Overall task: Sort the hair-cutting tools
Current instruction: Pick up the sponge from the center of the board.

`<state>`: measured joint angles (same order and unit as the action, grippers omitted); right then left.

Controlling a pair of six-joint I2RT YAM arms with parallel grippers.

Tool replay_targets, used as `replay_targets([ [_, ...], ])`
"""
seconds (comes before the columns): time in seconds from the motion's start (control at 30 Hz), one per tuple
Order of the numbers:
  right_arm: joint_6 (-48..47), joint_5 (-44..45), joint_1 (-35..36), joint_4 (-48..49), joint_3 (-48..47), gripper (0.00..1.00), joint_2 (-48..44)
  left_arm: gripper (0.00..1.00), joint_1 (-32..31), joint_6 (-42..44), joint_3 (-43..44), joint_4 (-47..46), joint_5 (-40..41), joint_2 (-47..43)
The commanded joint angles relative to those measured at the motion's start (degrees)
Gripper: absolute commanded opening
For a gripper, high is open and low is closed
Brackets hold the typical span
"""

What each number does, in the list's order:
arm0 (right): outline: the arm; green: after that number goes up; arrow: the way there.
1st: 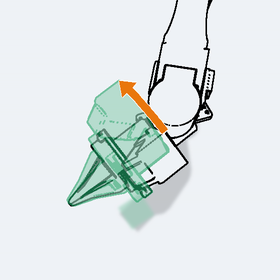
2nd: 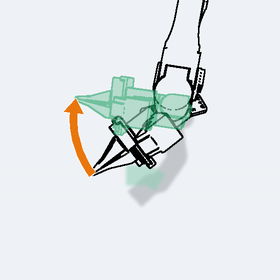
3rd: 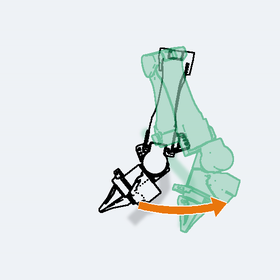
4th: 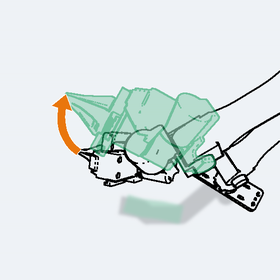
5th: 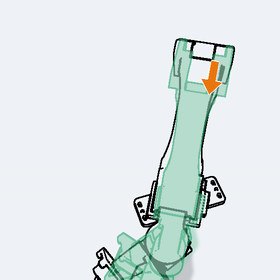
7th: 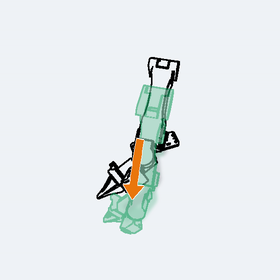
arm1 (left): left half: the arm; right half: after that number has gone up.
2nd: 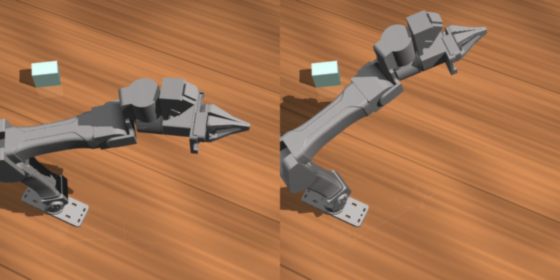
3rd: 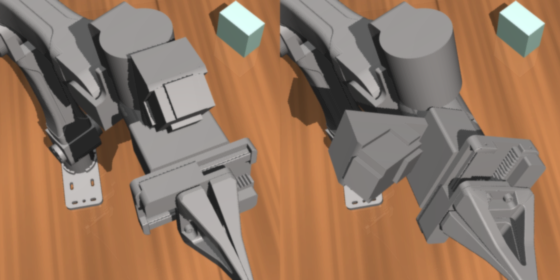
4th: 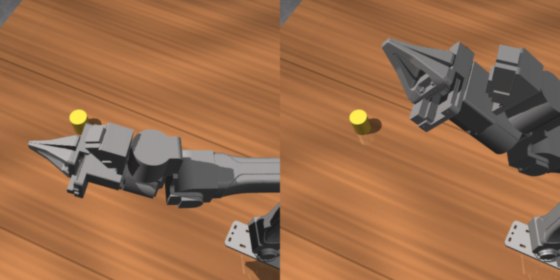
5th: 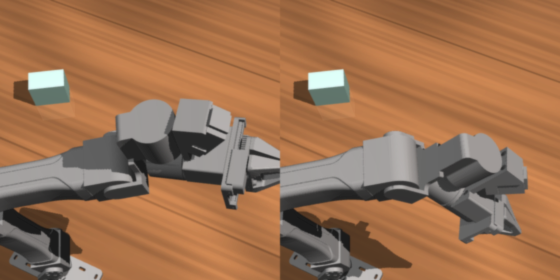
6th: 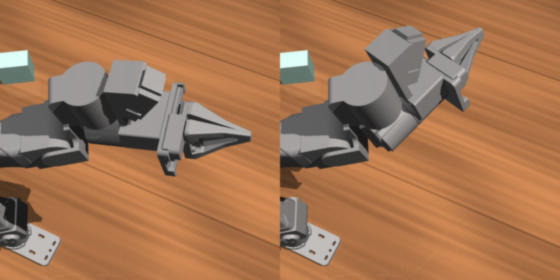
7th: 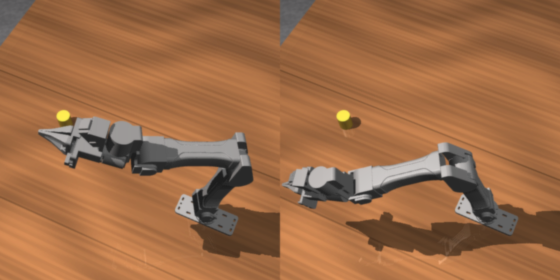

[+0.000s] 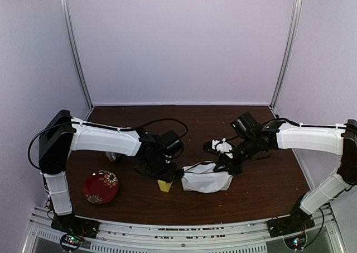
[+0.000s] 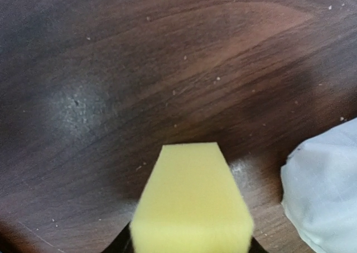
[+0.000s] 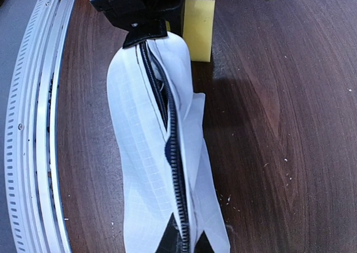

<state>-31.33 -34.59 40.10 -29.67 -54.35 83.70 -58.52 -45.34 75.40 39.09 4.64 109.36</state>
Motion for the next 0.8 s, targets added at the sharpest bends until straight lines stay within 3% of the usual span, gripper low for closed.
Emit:
replay_targets([
  [0.0, -0.34, -1.38, -0.29, -0.30, -2.06, 0.01, 0.33, 0.43, 0.84, 1.41, 1.51, -1.57, -1.80, 1.64],
  [0.3, 0.18, 2.55, -0.28, -2.84, -8.79, 0.20, 8.00, 0.07, 1.04, 2.27, -0.81, -4.80, -4.39, 0.95],
  [0.43, -0.48, 2.95, -0.28, -5.75, -12.89, 0.24, 12.06, 0.00, 1.04, 2.42, -2.05, -5.95, -4.14, 0.01],
  [0.53, -0.79, 2.99, -0.28, -8.18, -15.48, 0.19, 14.62, 0.00, 1.04, 2.41, -2.76, -6.37, -4.01, -0.54],
  [0.67, -0.20, 3.51, -0.66, -10.89, -18.47, 0.02, 16.04, 0.00, 1.04, 2.31, -4.52, -6.43, -2.48, -3.37],
  [0.77, 2.07, 3.46, -1.07, -13.27, -20.24, 0.00, 14.52, 0.00, 0.96, 2.83, -7.73, -8.83, 0.20, -9.24],
])
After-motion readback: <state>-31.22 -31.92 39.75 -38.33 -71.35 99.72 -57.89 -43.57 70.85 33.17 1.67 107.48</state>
